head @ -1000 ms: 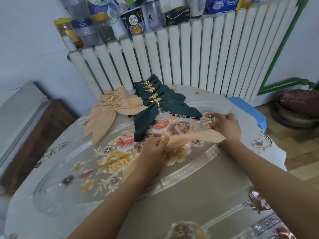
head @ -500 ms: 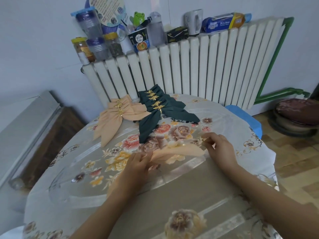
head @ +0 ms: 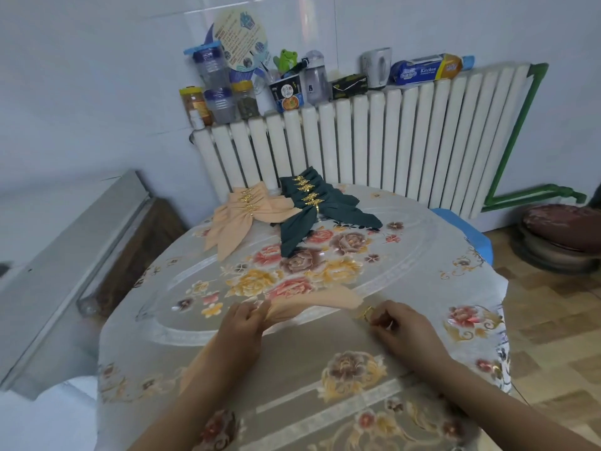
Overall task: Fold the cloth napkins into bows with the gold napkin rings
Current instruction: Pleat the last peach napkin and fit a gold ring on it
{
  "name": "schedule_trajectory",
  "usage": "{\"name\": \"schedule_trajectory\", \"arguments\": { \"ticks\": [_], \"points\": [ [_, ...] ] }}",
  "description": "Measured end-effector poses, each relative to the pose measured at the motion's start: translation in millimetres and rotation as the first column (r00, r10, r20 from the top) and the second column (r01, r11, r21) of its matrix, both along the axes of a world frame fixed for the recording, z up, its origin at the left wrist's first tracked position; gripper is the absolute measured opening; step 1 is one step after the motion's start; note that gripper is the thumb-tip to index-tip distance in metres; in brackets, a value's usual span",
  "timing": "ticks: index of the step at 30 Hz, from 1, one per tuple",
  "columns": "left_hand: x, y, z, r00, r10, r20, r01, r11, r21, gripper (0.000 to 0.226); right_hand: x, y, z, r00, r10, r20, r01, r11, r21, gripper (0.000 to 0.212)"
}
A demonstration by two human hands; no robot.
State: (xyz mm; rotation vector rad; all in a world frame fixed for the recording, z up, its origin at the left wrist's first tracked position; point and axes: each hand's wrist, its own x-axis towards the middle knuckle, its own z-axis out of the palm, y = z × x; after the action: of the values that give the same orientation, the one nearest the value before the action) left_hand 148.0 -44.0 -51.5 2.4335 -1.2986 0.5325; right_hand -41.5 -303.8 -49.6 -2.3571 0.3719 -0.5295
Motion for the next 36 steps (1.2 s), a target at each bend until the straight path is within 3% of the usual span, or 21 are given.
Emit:
{"name": "schedule_trajectory", "arguments": {
  "ticks": [2, 6, 9, 12, 15, 24, 31, 33, 36],
  "points": [
    [-6, 6, 2, 1.000, 0.001, 0.003, -0.001, 1.000, 0.004, 0.036, -1, 5, 2, 0.997, -0.074, 0.020, 0.074, 0.997, 0.001, 0.024],
    [-15, 11, 5, 1.000, 0.012, -0.004, -0.012, 1.000, 0.014, 0.037, 3, 10, 4, 0.976, -0.217, -0.033, 0.218, 0.976, 0.011, 0.045],
    [-15, 11, 7, 1.000, 0.013, 0.022, -0.013, 1.000, 0.017, 0.038, 9, 10, 4, 0.970, -0.166, -0.179, 0.159, 0.986, -0.055, 0.061],
    [-17, 14, 10, 1.000, 0.016, 0.027, -0.017, 1.000, 0.025, 0.038, 9, 11, 6, 0.973, -0.151, -0.173, 0.137, 0.987, -0.086, 0.044],
    [-18, 18, 13, 0.999, 0.015, 0.032, -0.016, 1.000, 0.019, 0.039, 10, 11, 9, 0.979, -0.115, -0.167, 0.115, 0.993, -0.014, 0.038],
    [-22, 28, 16, 0.999, 0.038, 0.013, -0.038, 0.999, 0.034, 0.042, 22, -2, 25, 0.943, 0.016, -0.333, 0.011, 0.997, 0.080, 0.068],
    [-23, 32, 15, 0.998, 0.070, -0.001, -0.070, 0.996, 0.048, 0.042, 33, -10, 31, 0.924, 0.057, -0.378, -0.067, 0.998, -0.013, 0.029],
    [-22, 33, 14, 0.997, 0.075, -0.002, -0.075, 0.996, 0.051, 0.042, 32, -10, 31, 0.938, 0.064, -0.341, -0.054, 0.998, 0.039, 0.025],
    [-20, 34, 14, 0.997, 0.080, -0.003, -0.080, 0.996, 0.046, 0.041, 29, -5, 32, 0.979, 0.046, -0.198, 0.016, 0.953, 0.302, 0.034]
  ]
}}
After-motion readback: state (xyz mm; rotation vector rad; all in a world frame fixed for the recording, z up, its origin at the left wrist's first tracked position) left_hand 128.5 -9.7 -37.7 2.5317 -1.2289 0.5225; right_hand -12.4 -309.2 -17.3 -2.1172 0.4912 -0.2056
